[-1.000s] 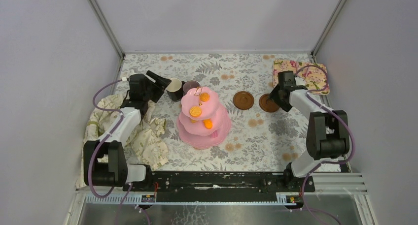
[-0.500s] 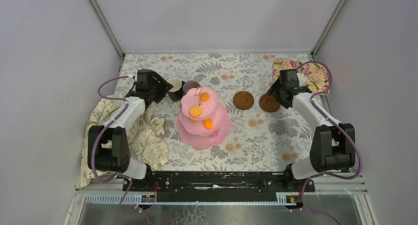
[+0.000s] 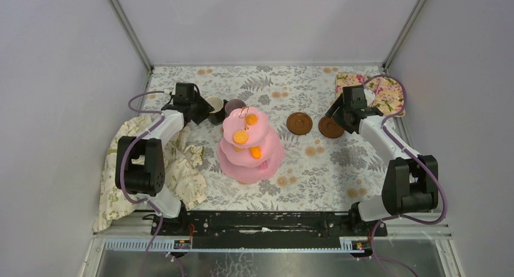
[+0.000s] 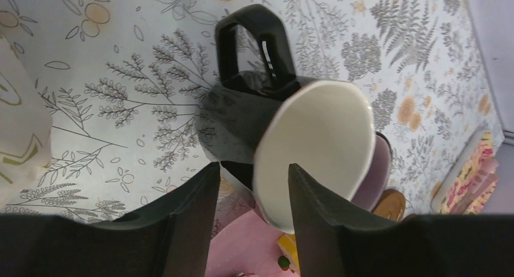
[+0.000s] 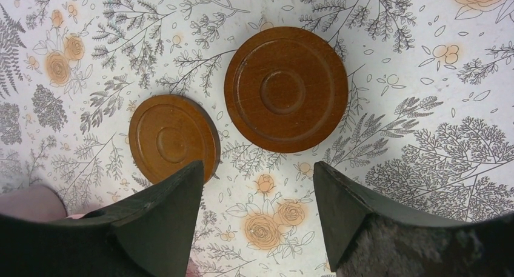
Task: Serve the afternoon tea
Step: Pick up the cup at the center of the board.
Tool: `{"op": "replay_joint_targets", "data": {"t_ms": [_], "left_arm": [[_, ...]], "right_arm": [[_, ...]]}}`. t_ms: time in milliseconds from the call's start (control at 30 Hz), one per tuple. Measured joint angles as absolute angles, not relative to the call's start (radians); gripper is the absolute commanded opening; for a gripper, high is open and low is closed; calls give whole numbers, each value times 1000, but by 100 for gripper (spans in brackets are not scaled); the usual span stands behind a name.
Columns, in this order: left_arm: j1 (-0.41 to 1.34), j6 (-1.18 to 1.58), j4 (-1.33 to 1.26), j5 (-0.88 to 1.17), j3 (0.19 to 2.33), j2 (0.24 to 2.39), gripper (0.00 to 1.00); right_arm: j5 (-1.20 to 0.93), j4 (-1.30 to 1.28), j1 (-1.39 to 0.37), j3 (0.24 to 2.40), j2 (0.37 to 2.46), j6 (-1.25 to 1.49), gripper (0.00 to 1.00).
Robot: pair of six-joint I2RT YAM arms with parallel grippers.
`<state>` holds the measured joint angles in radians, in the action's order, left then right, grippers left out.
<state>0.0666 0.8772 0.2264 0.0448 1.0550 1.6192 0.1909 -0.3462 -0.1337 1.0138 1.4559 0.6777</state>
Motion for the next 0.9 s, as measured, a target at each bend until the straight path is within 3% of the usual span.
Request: {"op": "replay_joint_targets", "data": {"t_ms": [367,533,633,900], "left_arm": [[66,841,257,36,1099,1669,17],[65,820,285,31,1100,1689,11],[65,819,286,31,1100,1691,0],[65,812,287,29,1100,1691,0]], "right_arm": [[171,-346,-142,1014,1450,678,74],[166,-345,-144,1014,1450,678,74],[164,-345,-145,1014,1450,677,74],[164,-345,-152,1014,1450,677,74]]}}
